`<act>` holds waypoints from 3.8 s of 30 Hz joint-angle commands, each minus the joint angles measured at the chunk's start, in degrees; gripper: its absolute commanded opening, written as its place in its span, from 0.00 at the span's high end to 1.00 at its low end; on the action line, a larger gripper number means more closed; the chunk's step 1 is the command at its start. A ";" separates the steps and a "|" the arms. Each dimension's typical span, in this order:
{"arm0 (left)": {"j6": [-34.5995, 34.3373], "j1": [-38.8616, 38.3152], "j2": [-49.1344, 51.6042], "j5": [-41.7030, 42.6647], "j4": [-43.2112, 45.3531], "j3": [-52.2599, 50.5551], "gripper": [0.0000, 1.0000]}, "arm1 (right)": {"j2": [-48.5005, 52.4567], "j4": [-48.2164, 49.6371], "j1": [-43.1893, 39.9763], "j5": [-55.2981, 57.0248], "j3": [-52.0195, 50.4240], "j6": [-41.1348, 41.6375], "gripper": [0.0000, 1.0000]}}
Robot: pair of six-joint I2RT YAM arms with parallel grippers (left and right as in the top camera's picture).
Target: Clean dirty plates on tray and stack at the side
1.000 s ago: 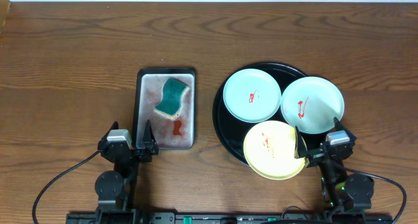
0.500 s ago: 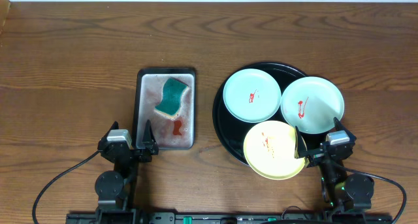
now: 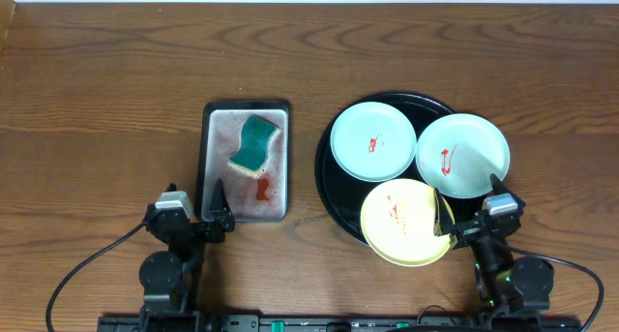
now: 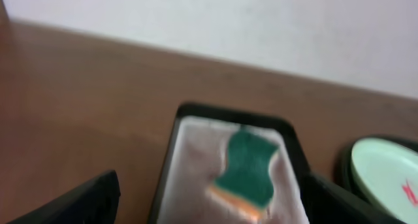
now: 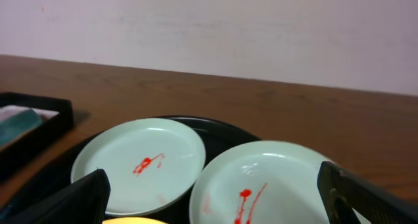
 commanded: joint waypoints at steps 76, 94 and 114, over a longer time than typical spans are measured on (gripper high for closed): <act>1.27 -10.95 105.13 -3.21 -22.10 64.19 0.25 | 49.75 -43.41 0.59 -8.41 45.29 6.45 0.14; 0.42 -13.99 105.57 -5.16 -20.83 63.45 0.52 | 49.75 -42.18 0.59 -8.44 45.29 6.45 0.23; -5.55 -11.06 100.06 -3.19 -23.43 60.83 0.64 | 49.75 -42.14 0.59 -8.41 45.29 6.45 0.25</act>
